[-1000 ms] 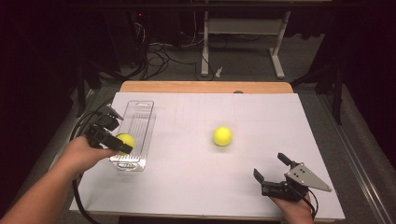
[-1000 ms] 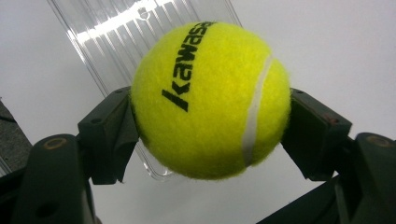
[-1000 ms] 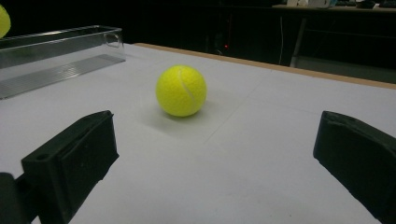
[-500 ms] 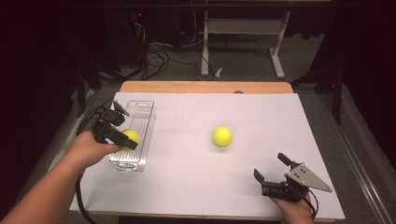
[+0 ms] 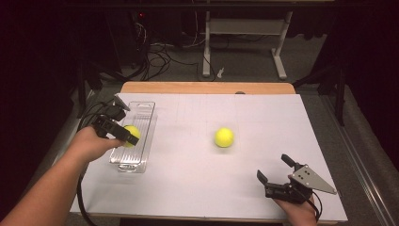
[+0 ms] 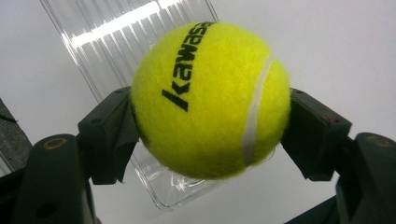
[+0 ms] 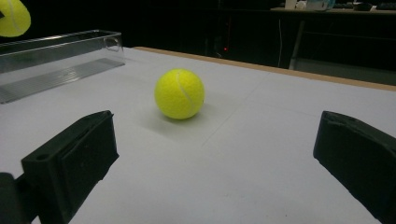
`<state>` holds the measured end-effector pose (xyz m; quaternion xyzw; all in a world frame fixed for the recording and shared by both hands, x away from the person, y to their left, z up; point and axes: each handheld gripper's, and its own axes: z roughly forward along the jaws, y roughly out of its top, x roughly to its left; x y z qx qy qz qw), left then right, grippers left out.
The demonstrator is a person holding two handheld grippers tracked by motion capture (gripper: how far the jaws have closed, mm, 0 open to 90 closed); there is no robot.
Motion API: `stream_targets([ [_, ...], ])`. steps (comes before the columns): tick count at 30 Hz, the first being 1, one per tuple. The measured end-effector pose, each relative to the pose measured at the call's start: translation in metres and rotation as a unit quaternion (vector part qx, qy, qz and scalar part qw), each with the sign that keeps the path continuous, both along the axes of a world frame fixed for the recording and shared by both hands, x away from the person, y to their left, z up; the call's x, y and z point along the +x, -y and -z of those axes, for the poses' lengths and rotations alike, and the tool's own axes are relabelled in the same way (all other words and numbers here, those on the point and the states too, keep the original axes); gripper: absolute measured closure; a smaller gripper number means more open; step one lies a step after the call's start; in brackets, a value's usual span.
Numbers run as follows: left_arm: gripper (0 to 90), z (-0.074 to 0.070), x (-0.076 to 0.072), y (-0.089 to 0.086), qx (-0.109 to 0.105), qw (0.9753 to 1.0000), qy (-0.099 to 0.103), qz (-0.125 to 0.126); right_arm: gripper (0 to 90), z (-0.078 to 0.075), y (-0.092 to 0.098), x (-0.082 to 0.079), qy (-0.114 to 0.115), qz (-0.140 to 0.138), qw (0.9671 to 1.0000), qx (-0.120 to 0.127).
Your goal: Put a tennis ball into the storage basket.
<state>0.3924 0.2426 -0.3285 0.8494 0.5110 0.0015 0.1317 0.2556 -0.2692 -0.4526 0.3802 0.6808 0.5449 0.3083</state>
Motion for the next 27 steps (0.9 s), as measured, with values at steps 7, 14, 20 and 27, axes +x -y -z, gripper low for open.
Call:
stream_targets([
  [7, 26.2, -0.004, 0.008, 0.005, 0.001, 1.0000, 0.000, 0.000, 0.1, 0.000, 0.001, 0.000, 0.001, 0.001, 1.0000, 0.001],
  [14, 26.2, -0.006, 0.017, 0.008, 0.010, 0.9999, 0.001, -0.009, 0.1, -0.001, 0.003, -0.001, 0.003, 0.002, 1.0000, 0.004],
  [20, 26.2, -0.012, 0.024, 0.010, 0.012, 0.9998, 0.003, -0.013, 0.1, -0.001, 0.003, -0.001, 0.003, 0.001, 1.0000, 0.005],
  [27, 26.2, -0.004, 0.032, 0.010, 0.005, 0.9996, 0.003, -0.026, 0.1, -0.001, 0.003, -0.002, 0.003, 0.001, 1.0000, 0.005],
])
